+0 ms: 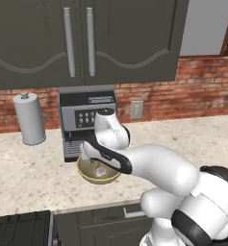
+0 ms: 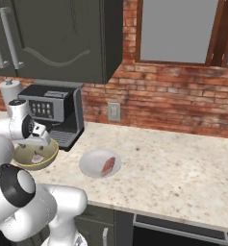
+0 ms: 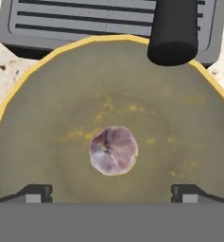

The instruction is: Place the steak on the plate and place the garlic on the same plate.

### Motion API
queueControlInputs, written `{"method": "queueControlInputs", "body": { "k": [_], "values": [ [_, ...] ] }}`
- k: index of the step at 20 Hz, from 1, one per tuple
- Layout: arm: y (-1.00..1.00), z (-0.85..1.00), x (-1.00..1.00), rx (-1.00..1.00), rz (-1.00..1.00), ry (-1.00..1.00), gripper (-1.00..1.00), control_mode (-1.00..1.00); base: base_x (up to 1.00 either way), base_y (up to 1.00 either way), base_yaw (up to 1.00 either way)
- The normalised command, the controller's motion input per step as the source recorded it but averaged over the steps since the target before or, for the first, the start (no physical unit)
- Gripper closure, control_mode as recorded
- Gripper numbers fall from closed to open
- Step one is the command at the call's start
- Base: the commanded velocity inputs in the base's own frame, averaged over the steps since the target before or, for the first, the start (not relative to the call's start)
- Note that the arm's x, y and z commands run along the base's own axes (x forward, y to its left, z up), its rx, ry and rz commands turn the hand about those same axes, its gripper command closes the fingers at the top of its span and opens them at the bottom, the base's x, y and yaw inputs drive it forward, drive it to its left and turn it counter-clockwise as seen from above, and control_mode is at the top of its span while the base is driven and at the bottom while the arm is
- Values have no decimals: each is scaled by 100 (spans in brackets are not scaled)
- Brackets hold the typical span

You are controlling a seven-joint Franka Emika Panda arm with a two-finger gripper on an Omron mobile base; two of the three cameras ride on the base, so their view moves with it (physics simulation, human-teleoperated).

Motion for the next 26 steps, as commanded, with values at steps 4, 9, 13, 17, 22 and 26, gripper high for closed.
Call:
{"method": "queueControlInputs", "body": {
  "k": [4,9,13,17,22,26],
  "values": [
    [0,-40,7,0,0,0,-100,-100,0,0,0],
    [2,-32,1,0,0,0,-100,-100,0,0,0],
    [4,-29,7,0,0,0,-100,-100,0,0,0],
    [4,-20,2,0,0,0,-100,-100,0,0,0],
    [11,-11,0,0,0,0,-100,-100,0,0,0],
    [4,-7,0,0,0,0,-100,-100,0,0,0]
  ]
}}
